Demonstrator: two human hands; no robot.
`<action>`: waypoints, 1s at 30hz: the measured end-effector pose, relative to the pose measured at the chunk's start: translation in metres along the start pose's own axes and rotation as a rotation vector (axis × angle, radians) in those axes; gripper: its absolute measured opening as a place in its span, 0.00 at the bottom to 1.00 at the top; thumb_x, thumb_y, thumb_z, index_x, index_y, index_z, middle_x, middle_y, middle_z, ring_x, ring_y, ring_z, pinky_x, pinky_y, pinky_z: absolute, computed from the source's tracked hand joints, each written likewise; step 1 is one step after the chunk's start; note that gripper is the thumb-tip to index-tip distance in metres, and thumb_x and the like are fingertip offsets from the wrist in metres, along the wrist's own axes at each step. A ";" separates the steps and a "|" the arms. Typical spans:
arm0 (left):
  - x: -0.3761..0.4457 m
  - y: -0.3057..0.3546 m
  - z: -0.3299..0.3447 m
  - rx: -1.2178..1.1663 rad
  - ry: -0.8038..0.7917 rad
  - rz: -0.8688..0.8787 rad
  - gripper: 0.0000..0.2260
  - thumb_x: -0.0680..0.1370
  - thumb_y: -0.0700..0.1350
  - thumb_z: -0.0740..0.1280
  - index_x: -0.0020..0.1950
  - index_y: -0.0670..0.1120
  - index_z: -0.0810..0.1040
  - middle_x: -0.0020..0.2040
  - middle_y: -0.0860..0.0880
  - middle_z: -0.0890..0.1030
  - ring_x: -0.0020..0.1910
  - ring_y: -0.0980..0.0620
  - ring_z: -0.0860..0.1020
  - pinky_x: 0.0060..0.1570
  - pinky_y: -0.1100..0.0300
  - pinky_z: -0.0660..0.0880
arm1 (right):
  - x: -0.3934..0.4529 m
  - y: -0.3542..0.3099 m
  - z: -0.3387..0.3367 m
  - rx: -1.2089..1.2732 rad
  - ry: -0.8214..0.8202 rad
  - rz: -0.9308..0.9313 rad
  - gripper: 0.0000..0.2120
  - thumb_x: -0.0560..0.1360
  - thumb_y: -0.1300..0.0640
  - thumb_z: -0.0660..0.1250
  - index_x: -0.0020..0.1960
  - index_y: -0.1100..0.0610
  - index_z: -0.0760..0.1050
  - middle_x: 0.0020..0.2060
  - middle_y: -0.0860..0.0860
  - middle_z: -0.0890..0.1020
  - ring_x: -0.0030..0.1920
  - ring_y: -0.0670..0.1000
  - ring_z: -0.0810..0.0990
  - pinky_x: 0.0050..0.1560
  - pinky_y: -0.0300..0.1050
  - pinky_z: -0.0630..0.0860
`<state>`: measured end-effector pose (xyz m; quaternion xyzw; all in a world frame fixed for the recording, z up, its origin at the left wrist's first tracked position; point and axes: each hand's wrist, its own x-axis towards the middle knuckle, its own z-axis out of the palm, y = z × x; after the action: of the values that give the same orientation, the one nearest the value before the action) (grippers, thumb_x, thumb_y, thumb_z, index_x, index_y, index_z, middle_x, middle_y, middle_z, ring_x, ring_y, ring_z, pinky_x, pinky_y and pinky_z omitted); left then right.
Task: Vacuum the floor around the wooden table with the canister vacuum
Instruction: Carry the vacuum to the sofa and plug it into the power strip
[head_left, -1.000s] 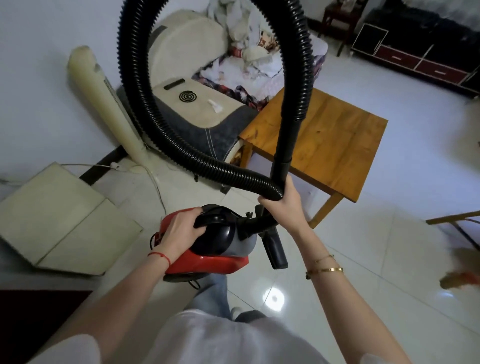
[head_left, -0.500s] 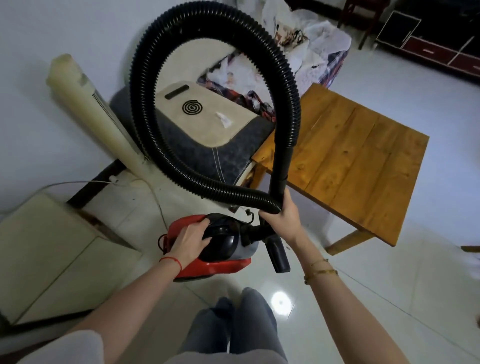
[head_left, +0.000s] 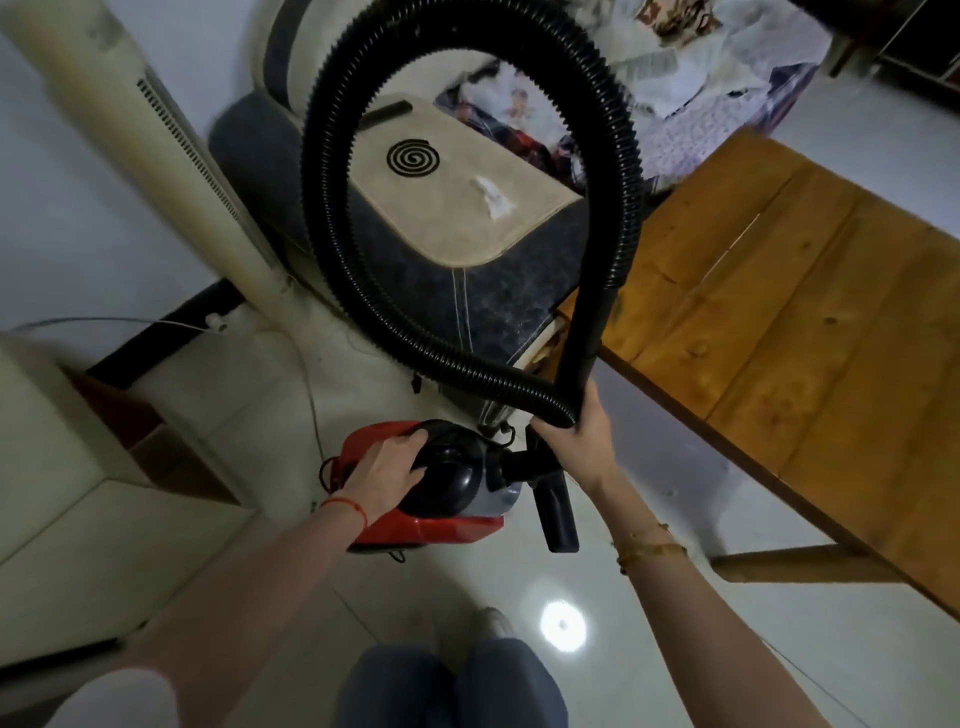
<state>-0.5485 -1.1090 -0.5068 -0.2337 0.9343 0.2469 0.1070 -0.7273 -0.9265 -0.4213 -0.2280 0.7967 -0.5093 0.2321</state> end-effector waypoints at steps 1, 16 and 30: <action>0.011 -0.010 0.014 0.010 0.000 0.002 0.16 0.77 0.44 0.66 0.64 0.45 0.70 0.52 0.44 0.80 0.50 0.45 0.80 0.50 0.50 0.77 | 0.008 0.017 0.008 -0.001 0.000 -0.004 0.27 0.69 0.63 0.73 0.55 0.40 0.64 0.45 0.44 0.78 0.47 0.38 0.79 0.44 0.34 0.77; 0.151 -0.123 0.192 0.119 0.126 0.165 0.14 0.77 0.43 0.65 0.62 0.43 0.71 0.47 0.45 0.81 0.43 0.49 0.80 0.44 0.54 0.77 | 0.098 0.244 0.108 -0.038 0.124 -0.117 0.20 0.68 0.61 0.73 0.56 0.56 0.68 0.44 0.48 0.79 0.42 0.37 0.78 0.37 0.27 0.72; 0.201 -0.160 0.254 0.155 0.128 0.161 0.16 0.77 0.44 0.64 0.64 0.44 0.69 0.50 0.43 0.81 0.46 0.45 0.80 0.46 0.50 0.77 | 0.136 0.331 0.146 -0.099 0.212 -0.239 0.24 0.67 0.57 0.73 0.59 0.49 0.67 0.48 0.48 0.79 0.47 0.43 0.79 0.39 0.27 0.72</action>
<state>-0.6236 -1.1791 -0.8532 -0.1641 0.9713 0.1661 0.0447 -0.7885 -0.9864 -0.7980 -0.2772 0.8081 -0.5147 0.0728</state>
